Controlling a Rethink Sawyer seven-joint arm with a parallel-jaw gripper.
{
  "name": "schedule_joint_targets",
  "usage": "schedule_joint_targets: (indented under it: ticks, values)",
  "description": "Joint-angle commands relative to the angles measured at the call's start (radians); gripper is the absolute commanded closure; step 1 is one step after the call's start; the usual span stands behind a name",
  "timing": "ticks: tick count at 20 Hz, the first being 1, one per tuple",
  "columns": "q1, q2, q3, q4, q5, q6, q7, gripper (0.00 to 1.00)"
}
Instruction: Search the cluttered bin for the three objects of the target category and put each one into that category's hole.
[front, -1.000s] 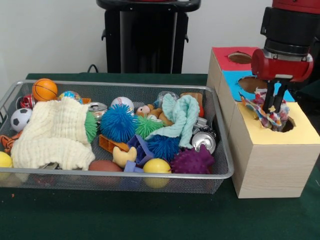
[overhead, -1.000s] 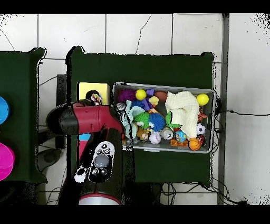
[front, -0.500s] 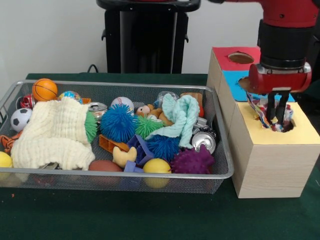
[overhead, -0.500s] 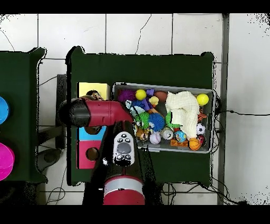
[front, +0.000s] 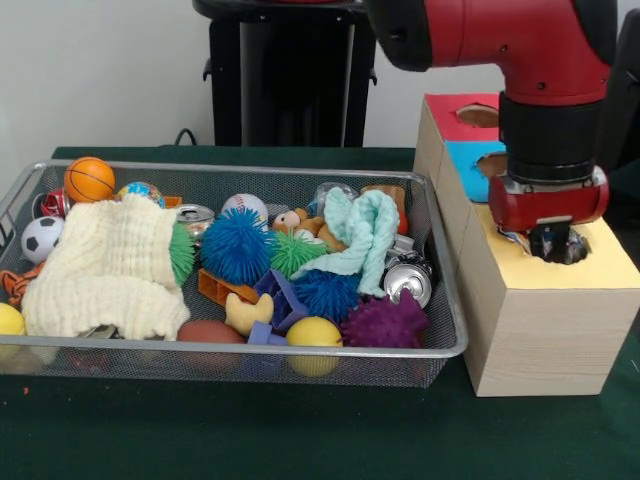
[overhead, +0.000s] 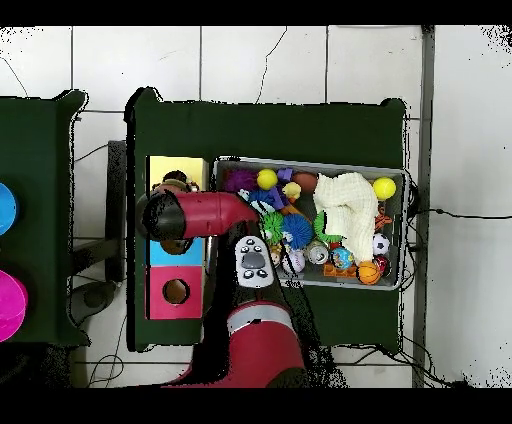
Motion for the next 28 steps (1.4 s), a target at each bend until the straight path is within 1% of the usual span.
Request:
schedule_joint_targets:
  ticks: [1, 2, 4, 5, 6, 7, 8, 9, 10, 12, 13, 14, 15, 16, 19, 20, 21, 22, 24, 28]
  values:
    - [0.157, 0.076, -0.145, 0.002, -0.164, -0.182, 0.091, 1.00]
    - [0.159, 0.091, -0.167, -0.018, -0.177, -0.211, 0.083, 1.00]
    - [0.152, 0.113, -0.197, -0.032, -0.188, -0.261, 0.081, 1.00]
    - [0.129, 0.120, -0.180, -0.029, -0.192, -0.258, 0.075, 1.00]
    - [0.076, 0.146, -0.129, -0.026, -0.173, -0.193, 0.067, 1.00]
    - [0.043, 0.158, -0.100, -0.014, -0.151, -0.149, 0.073, 1.00]
    - [0.012, 0.178, -0.073, 0.005, -0.075, -0.021, 0.104, 1.00]
    - [0.005, 0.182, -0.068, 0.014, -0.052, 0.022, 0.116, 1.00]
    - [0.026, 0.187, -0.097, 0.011, -0.006, 0.107, 0.150, 1.00]
    - [0.041, 0.187, -0.121, 0.011, 0.029, 0.196, 0.164, 1.00]
    - [0.054, 0.187, -0.137, 0.007, 0.038, 0.211, 0.167, 1.00]
    - [0.070, 0.182, -0.160, 0.012, 0.062, 0.265, 0.189, 1.00]
    - [0.083, 0.178, -0.176, 0.017, 0.072, 0.283, 0.199, 1.00]
    - [0.110, 0.180, -0.213, 0.008, 0.090, 0.325, 0.229, 1.00]
    - [0.149, 0.193, -0.276, -0.013, 0.123, 0.406, 0.275, 1.00]
    - [0.173, 0.202, -0.311, -0.030, 0.133, 0.458, 0.302, 1.00]
    - [0.182, 0.205, -0.325, -0.036, 0.141, 0.482, 0.309, 1.00]
    - [0.193, 0.207, -0.342, -0.047, 0.148, 0.531, 0.317, 1.00]
    - [0.195, 0.193, -0.347, -0.043, 0.160, 0.589, 0.298, 1.00]
    - [0.211, 0.150, -0.358, -0.021, 0.174, 0.652, 0.270, 1.00]
